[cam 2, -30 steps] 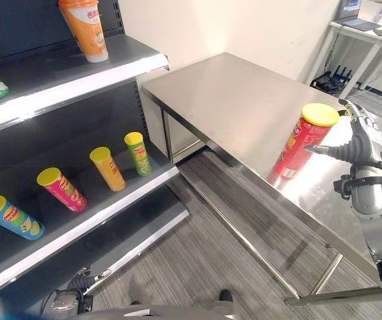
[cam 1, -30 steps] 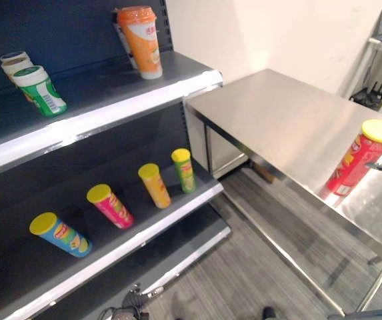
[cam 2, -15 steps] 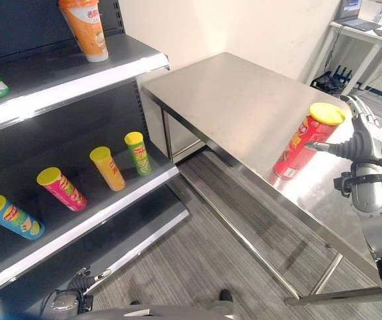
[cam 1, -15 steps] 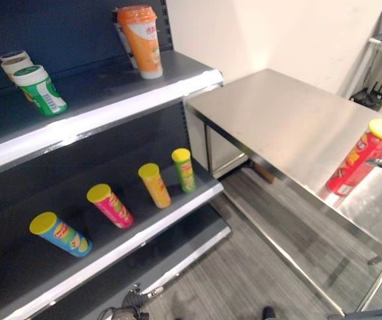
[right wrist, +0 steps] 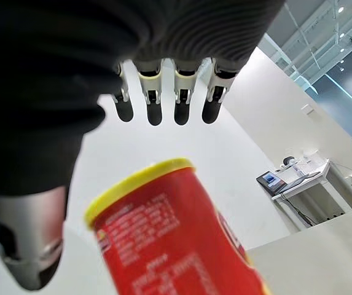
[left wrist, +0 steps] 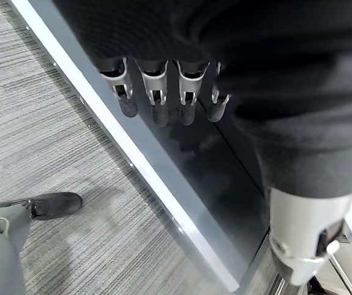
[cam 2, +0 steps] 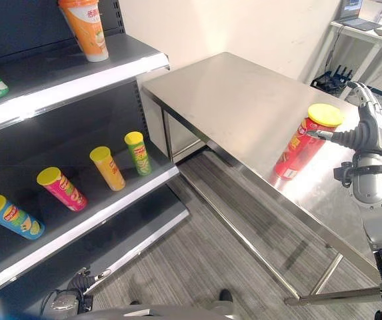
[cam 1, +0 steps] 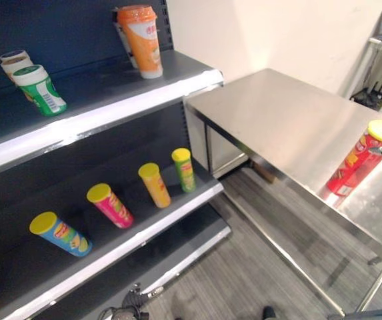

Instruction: Put the goods on the table back onto the shelves and tidy them up.

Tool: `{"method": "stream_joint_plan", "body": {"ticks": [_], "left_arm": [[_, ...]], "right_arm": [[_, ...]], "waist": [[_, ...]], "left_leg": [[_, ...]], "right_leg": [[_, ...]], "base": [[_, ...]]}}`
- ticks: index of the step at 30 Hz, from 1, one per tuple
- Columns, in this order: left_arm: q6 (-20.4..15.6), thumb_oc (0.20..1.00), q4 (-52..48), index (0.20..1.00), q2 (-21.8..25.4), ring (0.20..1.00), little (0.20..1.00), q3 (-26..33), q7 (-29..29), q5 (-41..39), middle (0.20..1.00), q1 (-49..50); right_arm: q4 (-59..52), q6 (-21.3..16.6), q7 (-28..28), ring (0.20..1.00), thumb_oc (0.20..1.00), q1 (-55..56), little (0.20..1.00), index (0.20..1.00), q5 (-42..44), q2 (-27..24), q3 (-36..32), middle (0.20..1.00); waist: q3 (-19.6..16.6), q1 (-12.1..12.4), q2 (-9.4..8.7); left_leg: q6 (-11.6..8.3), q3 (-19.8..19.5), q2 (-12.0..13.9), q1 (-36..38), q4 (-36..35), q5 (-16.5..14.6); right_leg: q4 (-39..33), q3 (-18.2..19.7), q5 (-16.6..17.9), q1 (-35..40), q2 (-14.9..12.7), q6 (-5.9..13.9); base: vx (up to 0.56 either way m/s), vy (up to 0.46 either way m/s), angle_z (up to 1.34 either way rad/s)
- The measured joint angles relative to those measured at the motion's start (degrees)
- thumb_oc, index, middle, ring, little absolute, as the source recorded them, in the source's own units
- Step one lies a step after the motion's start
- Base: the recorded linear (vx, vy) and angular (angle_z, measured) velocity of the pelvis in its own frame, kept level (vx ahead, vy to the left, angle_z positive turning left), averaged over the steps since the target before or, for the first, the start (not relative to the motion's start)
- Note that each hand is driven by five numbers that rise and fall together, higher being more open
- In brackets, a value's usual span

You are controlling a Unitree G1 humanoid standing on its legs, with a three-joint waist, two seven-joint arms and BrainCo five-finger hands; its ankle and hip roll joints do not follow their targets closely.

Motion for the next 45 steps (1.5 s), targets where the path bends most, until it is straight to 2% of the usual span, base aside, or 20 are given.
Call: {"method": "stream_joint_plan", "body": {"ticks": [5, 9, 15, 39, 40, 41, 45], "left_arm": [[0.02, 1.000, -0.05, 1.000, 0.00, 1.000, 1.000, -0.47, -0.03, -0.09, 1.000, 0.02], [0.01, 1.000, -0.04, 1.000, 0.01, 1.000, 1.000, -0.63, -0.07, -0.10, 1.000, -0.04], [0.02, 1.000, -0.04, 1.000, 0.02, 1.000, 1.000, -0.62, -0.09, -0.13, 1.000, 0.01], [0.02, 1.000, -0.05, 1.000, 0.02, 1.000, 1.000, -0.63, -0.12, -0.13, 1.000, -0.01], [0.02, 1.000, -0.04, 1.000, 0.02, 1.000, 1.000, -0.63, -0.12, -0.13, 1.000, 0.01], [0.02, 1.000, -0.04, 1.000, 0.02, 1.000, 1.000, -0.63, -0.13, -0.13, 1.000, 0.02], [0.02, 1.000, -0.04, 1.000, 0.02, 1.000, 1.000, -0.64, -0.18, -0.13, 1.000, -0.04]], "right_arm": [[7.61, 0.46, 1.76, 1.000, 1.000, -4.76, 1.000, 1.000, 2.18, -0.08, 4.14, 1.000], [9.05, 0.51, 3.39, 1.000, 1.000, -5.18, 1.000, 1.000, 4.51, -0.07, 6.90, 1.000], [12.05, 0.58, 4.50, 1.000, 1.000, -7.40, 1.000, 1.000, 8.23, -0.07, 8.16, 1.000], [12.75, 0.56, 4.48, 1.000, 1.000, -9.42, 1.000, 1.000, 8.32, -0.07, 8.98, 1.000], [12.84, 0.55, 4.51, 0.922, 0.922, -9.52, 0.922, 0.922, 8.34, -0.07, 9.15, 0.922], [12.92, 0.56, 4.54, 0.200, 0.200, -9.62, 0.200, 0.200, 8.38, -0.07, 9.32, 0.200], [13.05, 0.53, 4.76, 0.200, 0.200, -10.95, 0.200, 0.200, 9.88, -0.07, 10.93, 0.200]], "waist": [[0.07, 0.13, -0.15], [0.08, 0.22, -0.17], [0.13, 0.34, -0.26], [0.26, 0.39, -0.46], [0.27, 0.49, -0.49], [0.28, 0.50, -0.50], [0.31, 0.50, -0.61]], "left_leg": [[0.00, -0.01, 0.01, -0.01, 0.01, 0.00], [-0.02, -0.07, -0.01, -0.04, 0.06, 0.01], [-0.04, -0.12, 0.00, 0.00, 0.03, 0.02], [-0.04, -0.12, 0.01, 0.00, 0.02, 0.03], [-0.07, -0.13, 0.01, -0.02, 0.02, 0.04], [-0.08, -0.13, 0.01, -0.02, 0.02, 0.05], [-0.27, -0.15, 0.02, 0.01, 0.07, 0.16]], "right_leg": [[0.00, -0.01, 0.02, 0.00, 0.01, -0.01], [0.00, -0.09, 0.00, 0.00, 0.01, 0.02], [0.00, -0.15, -0.01, 0.08, 0.02, 0.03], [0.00, -0.15, 0.00, 0.07, 0.04, 0.02], [0.00, -0.16, 0.00, 0.08, 0.04, 0.02], [0.00, -0.16, 0.00, 0.08, 0.04, 0.02], [0.00, -0.18, 0.01, 0.09, 0.06, 0.01]], "base": [[0.00, 0.000, 0.00], [0.00, 0.000, 0.00], [0.00, 0.000, 0.00], [0.00, 0.000, 0.00], [0.00, 0.000, 0.00], [0.00, 0.000, 0.00], [0.00, 0.000, 0.00]]}}
